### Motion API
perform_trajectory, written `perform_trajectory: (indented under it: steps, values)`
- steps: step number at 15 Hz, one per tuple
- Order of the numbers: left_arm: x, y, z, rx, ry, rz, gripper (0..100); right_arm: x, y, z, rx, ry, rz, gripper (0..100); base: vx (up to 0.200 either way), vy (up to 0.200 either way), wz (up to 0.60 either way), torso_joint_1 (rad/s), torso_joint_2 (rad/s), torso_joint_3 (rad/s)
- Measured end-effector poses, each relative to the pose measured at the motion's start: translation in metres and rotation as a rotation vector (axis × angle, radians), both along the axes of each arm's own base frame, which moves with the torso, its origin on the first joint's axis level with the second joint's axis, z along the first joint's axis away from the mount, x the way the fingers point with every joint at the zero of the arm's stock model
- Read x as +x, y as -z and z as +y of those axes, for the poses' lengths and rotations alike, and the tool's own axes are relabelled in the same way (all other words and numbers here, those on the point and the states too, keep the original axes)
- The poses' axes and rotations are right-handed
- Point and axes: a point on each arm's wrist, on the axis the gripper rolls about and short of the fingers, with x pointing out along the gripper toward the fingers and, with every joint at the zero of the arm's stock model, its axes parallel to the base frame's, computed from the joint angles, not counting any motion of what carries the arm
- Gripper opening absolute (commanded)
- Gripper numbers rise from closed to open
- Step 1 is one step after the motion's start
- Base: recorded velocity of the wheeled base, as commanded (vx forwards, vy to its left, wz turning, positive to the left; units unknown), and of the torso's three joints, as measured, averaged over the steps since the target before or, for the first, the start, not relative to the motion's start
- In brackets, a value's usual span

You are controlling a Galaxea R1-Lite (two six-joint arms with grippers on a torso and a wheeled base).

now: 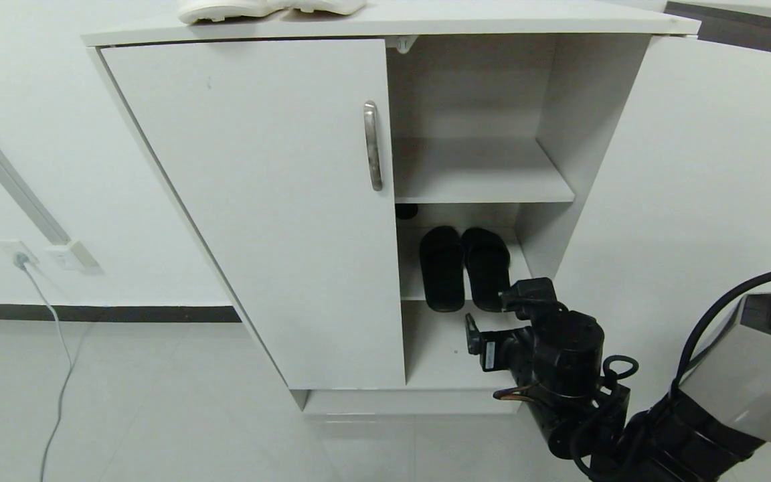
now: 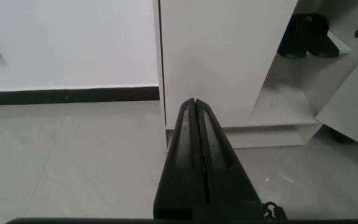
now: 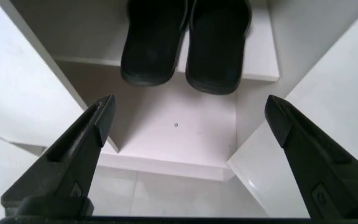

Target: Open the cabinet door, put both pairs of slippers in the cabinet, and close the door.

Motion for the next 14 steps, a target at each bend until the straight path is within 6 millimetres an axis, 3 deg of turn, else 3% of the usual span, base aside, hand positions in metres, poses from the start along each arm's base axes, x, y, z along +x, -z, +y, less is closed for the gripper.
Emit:
perform_trajectory:
  steps: [8, 14]
  values:
    - [0.0000, 0.0000, 0.0000, 0.000, 0.000, 0.000, 0, -0.0041, 0.0056, -0.0019, -0.019, -0.004, 0.019, 100, 0.000, 0.000, 0.00, 0.003, 0.00, 0.171]
    - [0.0000, 0.0000, 0.0000, 0.003, 0.000, 0.000, 0, -0.0047, 0.0074, -0.0016, -0.020, -0.006, 0.021, 100, 0.000, 0.000, 0.00, 0.000, 0.00, 0.013]
